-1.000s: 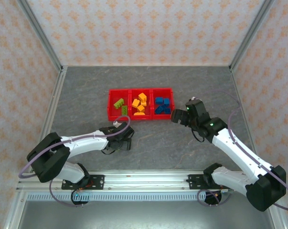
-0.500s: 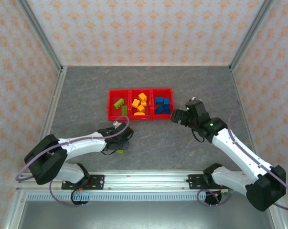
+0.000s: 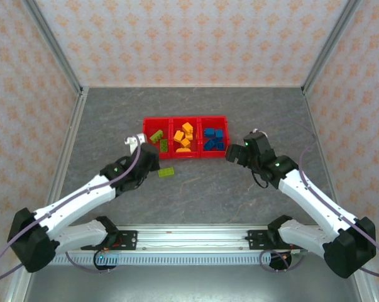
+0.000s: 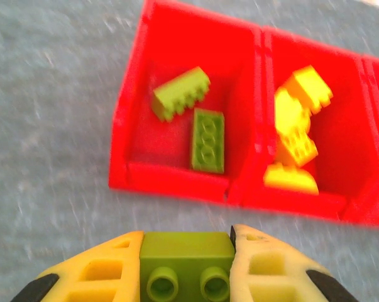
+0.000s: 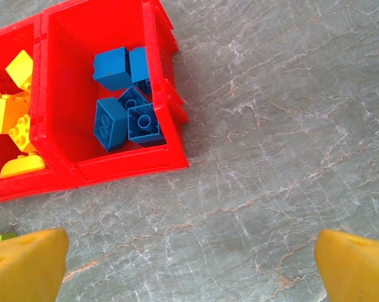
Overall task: Sort the legos into containers by color
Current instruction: Pick up the lego from the middle-left of the table, then place the lego in the container.
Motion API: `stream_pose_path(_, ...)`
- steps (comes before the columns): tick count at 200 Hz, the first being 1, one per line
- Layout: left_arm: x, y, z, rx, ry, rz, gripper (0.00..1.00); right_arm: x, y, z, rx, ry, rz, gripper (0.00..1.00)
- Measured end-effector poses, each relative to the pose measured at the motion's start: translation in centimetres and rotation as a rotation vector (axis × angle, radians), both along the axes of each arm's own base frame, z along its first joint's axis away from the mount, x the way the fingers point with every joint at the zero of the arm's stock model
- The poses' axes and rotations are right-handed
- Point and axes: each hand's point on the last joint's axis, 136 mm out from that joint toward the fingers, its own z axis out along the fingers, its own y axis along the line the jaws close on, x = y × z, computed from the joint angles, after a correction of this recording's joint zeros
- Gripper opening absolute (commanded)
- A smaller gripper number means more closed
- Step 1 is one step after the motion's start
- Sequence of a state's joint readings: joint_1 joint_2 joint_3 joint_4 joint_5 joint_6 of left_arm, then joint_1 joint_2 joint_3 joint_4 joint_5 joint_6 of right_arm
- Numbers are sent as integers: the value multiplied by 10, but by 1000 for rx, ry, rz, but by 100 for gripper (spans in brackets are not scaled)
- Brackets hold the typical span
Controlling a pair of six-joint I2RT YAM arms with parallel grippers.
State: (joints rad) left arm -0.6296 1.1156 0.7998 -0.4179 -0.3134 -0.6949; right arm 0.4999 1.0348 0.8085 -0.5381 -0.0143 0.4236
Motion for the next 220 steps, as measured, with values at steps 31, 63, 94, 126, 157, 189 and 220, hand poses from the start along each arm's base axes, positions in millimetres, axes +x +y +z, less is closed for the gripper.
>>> stream_pose_path(31, 56, 8, 1, 89, 41, 59, 0, 0, -2, 0, -7, -6, -7, 100)
stream_pose_path(63, 105, 5, -4, 136, 78, 63, 0, -1, -6, 5, -14, -24, -15, 100)
stream_pose_path(94, 134, -3, -18, 159, 115, 32, 0, -4, -9, 7, -23, -37, -12, 100)
stream_pose_path(126, 145, -9, -43, 168, 172, -4, 5, -7, -11, 4, -36, -31, -4, 100)
stream_pose_path(157, 145, -10, -59, 171, 212, -29, 50, -7, -11, 4, -40, -32, 1, 100)
stream_pose_path(189, 146, -9, -51, 156, 191, -19, 82, -8, -11, 3, -42, -30, 8, 100)
stream_pose_path(220, 139, -6, -18, 142, 115, -31, 99, -9, -11, 0, -46, -25, 10, 100)
